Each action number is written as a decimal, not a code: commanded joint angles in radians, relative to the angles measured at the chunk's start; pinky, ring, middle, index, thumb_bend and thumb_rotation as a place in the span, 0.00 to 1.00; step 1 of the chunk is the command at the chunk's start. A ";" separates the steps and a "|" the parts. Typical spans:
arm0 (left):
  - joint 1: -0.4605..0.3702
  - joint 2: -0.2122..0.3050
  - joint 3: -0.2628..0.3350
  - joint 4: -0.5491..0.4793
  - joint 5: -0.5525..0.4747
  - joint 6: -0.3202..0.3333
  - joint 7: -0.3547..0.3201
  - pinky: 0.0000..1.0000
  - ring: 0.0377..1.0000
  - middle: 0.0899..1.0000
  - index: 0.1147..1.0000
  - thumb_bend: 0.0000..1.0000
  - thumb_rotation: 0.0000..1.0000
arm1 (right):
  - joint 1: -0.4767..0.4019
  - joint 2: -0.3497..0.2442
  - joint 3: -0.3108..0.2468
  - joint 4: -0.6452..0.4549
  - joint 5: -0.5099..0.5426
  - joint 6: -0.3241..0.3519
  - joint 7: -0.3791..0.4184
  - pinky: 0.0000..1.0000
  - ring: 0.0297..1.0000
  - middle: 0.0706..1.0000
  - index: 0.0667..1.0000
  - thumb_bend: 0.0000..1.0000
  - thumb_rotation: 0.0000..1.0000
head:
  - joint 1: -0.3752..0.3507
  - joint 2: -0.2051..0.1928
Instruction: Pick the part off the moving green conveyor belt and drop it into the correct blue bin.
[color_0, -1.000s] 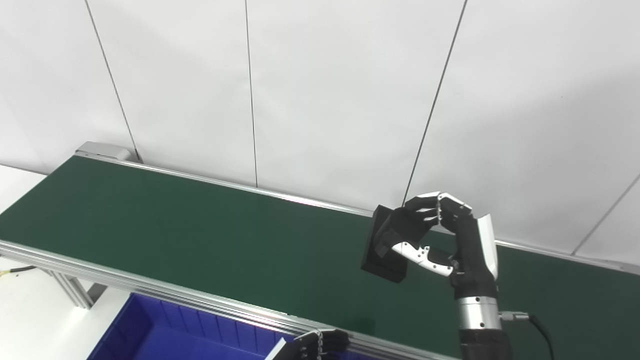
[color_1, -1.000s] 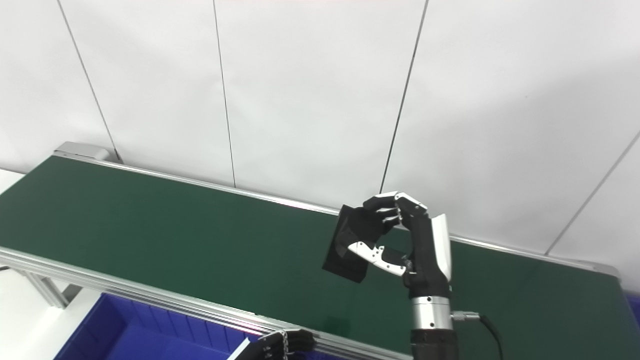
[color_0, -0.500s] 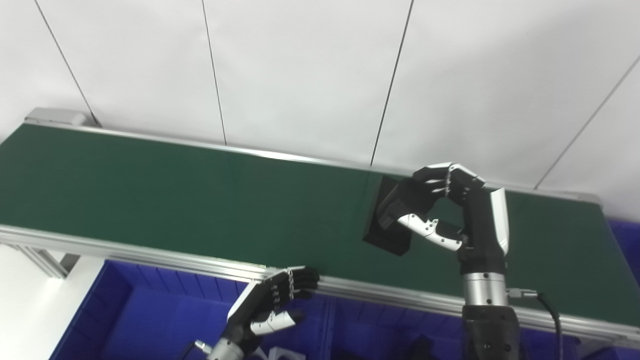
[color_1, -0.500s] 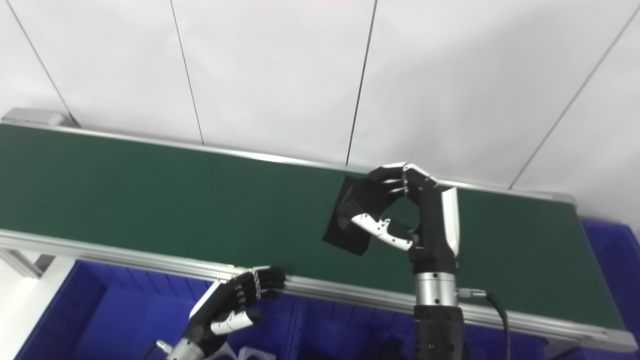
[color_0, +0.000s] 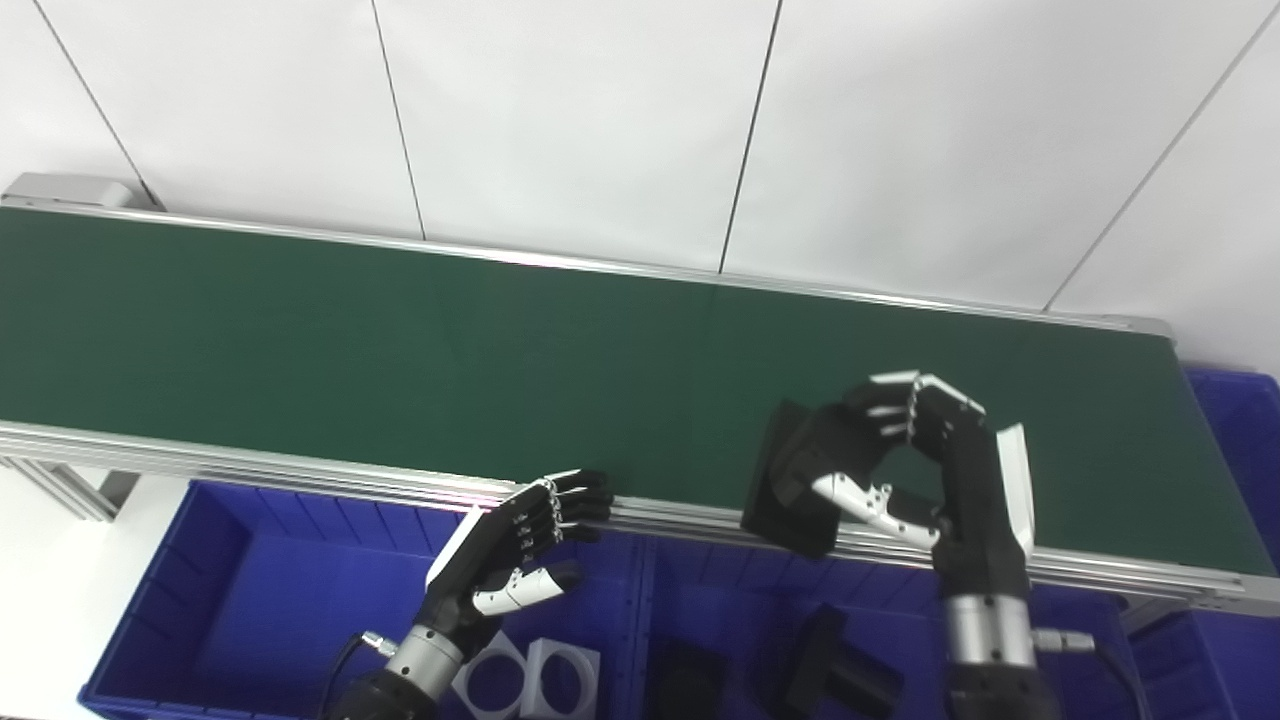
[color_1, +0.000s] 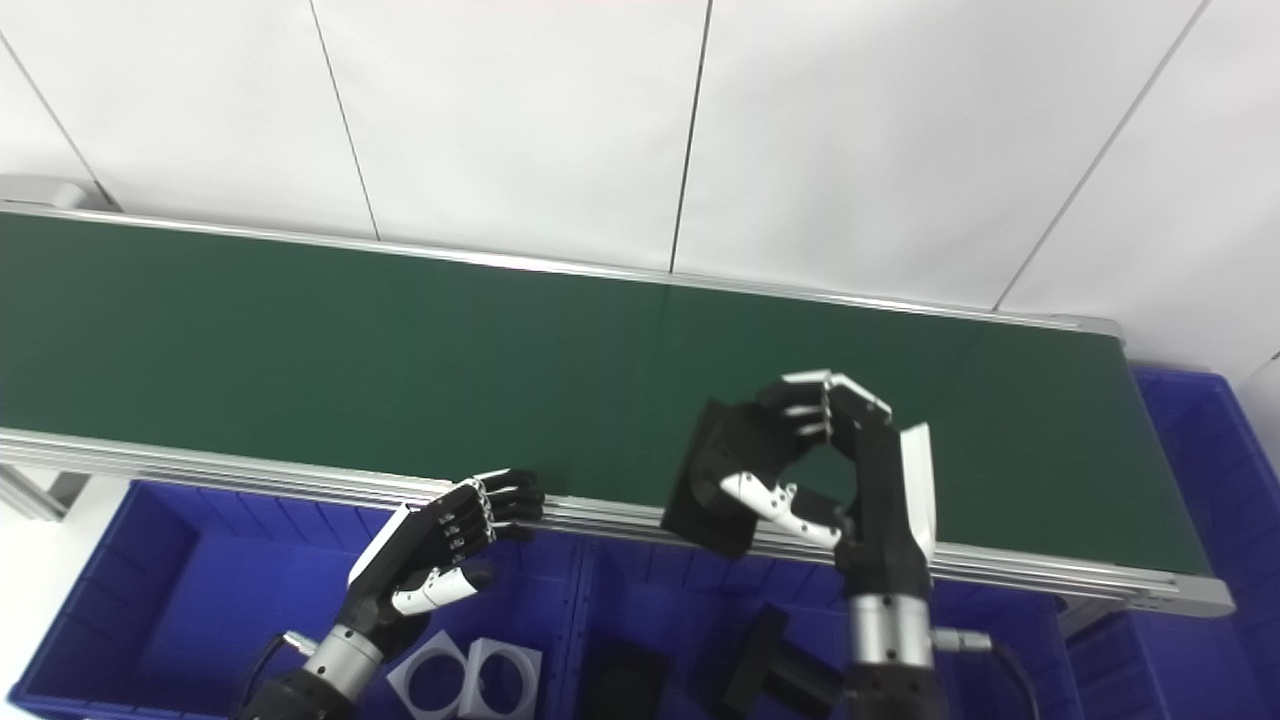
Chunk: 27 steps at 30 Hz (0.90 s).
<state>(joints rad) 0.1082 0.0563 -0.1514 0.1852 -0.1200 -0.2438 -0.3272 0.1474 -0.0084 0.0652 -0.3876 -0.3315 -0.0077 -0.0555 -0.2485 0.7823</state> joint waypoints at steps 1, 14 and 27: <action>0.000 0.000 -0.001 -0.038 -0.021 0.001 -0.008 0.71 0.75 0.74 0.75 1.00 0.51 | 0.015 0.001 0.003 -0.040 -0.010 -0.044 -0.012 0.35 0.43 0.49 0.47 0.50 0.00 | -0.003 0.004; 0.014 0.014 0.008 -0.078 -0.029 0.029 -0.009 0.72 0.76 0.73 0.74 1.00 0.53 | 0.121 0.032 0.020 0.007 -0.023 -0.051 -0.036 0.38 0.44 0.47 0.46 0.50 0.00 | -0.049 0.016; 0.007 0.047 0.027 -0.110 -0.063 0.069 -0.014 0.71 0.75 0.72 0.72 1.00 0.51 | 0.153 0.062 0.015 0.099 -0.022 -0.042 -0.074 0.35 0.44 0.49 0.47 0.50 0.00 | -0.111 0.073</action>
<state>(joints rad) 0.1284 0.0989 -0.1286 0.1061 -0.1636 -0.1681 -0.3304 0.3029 0.0470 0.0794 -0.2766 -0.3528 -0.0083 -0.1119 -0.3604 0.8543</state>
